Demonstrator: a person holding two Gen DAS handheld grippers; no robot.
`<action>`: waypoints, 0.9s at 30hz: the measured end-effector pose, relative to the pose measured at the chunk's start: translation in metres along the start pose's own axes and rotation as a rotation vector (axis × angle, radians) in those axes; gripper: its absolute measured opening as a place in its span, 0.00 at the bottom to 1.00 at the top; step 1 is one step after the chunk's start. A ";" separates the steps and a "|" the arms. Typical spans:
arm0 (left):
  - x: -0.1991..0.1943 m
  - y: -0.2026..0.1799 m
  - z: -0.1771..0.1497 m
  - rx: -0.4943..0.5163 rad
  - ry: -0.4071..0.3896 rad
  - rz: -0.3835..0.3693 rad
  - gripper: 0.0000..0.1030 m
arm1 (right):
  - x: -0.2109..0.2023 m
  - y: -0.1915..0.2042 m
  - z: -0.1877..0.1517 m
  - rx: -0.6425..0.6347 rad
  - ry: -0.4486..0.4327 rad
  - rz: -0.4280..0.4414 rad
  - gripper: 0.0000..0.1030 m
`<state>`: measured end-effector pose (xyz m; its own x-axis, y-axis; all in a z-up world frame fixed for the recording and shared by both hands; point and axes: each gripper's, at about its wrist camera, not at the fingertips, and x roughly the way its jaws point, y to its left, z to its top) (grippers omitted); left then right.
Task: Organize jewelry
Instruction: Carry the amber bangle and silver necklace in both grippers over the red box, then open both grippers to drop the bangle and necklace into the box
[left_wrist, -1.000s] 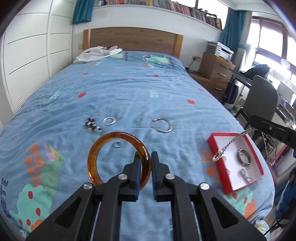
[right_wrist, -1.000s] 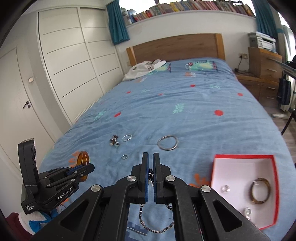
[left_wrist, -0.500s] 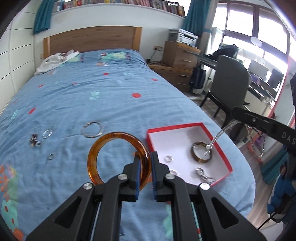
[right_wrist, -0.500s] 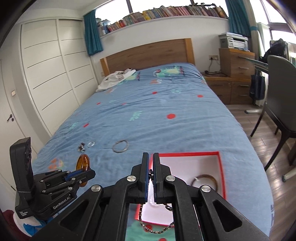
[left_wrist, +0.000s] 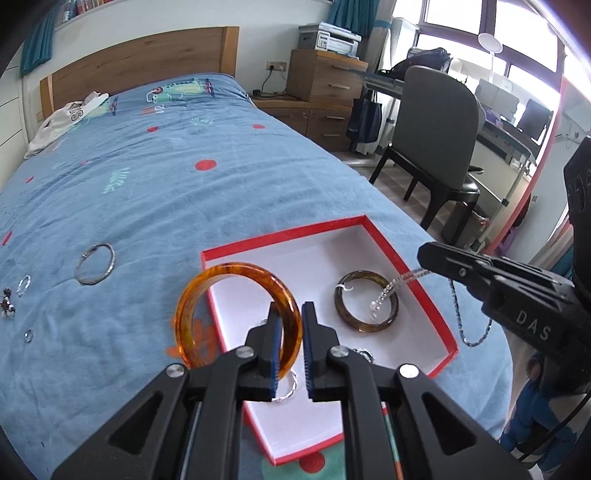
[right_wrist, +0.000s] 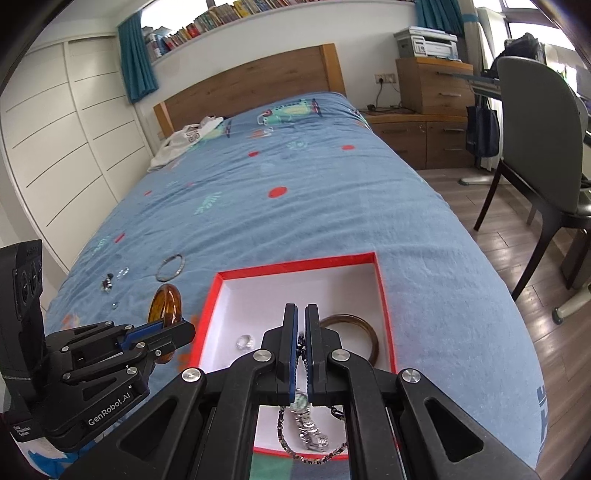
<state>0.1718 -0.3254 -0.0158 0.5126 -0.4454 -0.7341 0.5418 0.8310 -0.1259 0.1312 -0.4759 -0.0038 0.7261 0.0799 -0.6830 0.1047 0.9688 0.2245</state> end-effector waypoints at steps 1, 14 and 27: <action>0.006 -0.001 0.000 0.003 0.009 -0.001 0.09 | 0.004 -0.003 -0.001 0.004 0.005 -0.005 0.04; 0.057 -0.006 -0.022 0.030 0.098 0.007 0.10 | 0.048 -0.033 -0.025 0.048 0.094 -0.048 0.04; 0.072 -0.009 -0.036 0.041 0.156 -0.010 0.14 | 0.055 -0.041 -0.038 0.074 0.132 -0.068 0.08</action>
<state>0.1800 -0.3526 -0.0912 0.3991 -0.3943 -0.8278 0.5750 0.8109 -0.1090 0.1407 -0.5026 -0.0772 0.6207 0.0500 -0.7825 0.2035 0.9535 0.2223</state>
